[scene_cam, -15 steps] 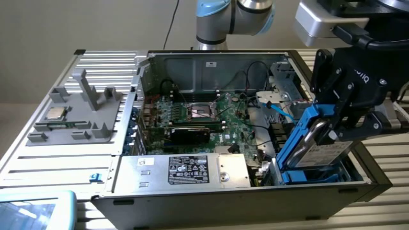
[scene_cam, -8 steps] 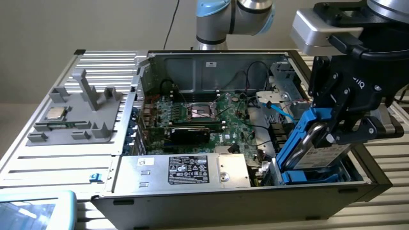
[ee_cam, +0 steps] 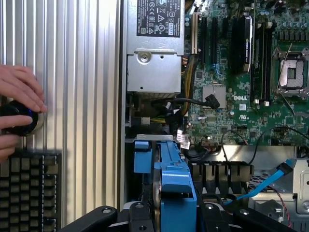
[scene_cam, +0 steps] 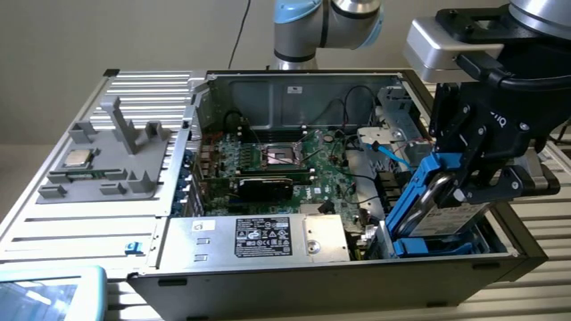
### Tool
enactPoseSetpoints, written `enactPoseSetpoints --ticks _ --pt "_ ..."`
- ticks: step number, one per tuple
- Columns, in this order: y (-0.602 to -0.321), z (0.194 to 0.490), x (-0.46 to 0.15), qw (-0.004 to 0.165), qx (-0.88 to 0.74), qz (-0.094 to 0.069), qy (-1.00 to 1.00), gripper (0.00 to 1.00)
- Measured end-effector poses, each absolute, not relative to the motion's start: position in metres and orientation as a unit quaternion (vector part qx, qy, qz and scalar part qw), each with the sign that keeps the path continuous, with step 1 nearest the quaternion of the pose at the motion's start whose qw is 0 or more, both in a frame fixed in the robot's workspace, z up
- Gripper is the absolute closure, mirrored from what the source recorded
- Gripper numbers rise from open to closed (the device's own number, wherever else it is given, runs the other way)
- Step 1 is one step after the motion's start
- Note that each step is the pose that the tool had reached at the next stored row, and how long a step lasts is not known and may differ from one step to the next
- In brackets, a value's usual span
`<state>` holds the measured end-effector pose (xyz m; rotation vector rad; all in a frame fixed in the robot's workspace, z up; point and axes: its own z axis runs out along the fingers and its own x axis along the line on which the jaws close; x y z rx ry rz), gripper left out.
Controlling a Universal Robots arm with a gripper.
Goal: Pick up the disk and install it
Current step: 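Insert the disk into the insertion slot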
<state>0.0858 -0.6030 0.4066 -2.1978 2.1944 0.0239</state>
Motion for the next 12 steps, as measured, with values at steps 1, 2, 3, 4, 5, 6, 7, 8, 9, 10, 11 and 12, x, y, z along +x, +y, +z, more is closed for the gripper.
enactPoseSetpoints --ticks 1,2,3,4,5,6,7,8,9,10,11,12 --pt "-0.6030 0.4066 0.0858 0.018 -0.708 0.008 0.706 0.63" --pt "-0.6030 0.4066 0.0858 0.018 -0.708 0.008 0.706 0.63" --pt "-0.6030 0.4066 0.0858 0.018 -0.707 0.008 0.706 0.63" --pt "-0.6030 0.4066 0.0858 0.018 -0.708 0.008 0.706 0.63" --pt "-0.6030 0.4066 0.0858 0.018 -0.707 0.008 0.706 0.63" --pt "-0.6030 0.4066 0.0859 0.018 -0.708 0.008 0.706 0.63" --pt "-0.6030 0.4066 0.0858 0.018 -0.708 0.008 0.706 0.63" --pt "-0.6030 0.4066 0.0858 0.018 -0.708 0.008 0.706 0.63" --pt "-0.6030 0.4066 0.0858 0.018 -0.708 0.008 0.706 0.63" --pt "-0.6030 0.4066 0.0858 0.018 -0.708 0.008 0.706 0.63" --pt "-0.6030 0.4066 0.0858 0.018 -0.708 0.008 0.706 0.63" --pt "-0.6030 0.4066 0.0859 0.018 -0.707 0.008 0.707 0.61"
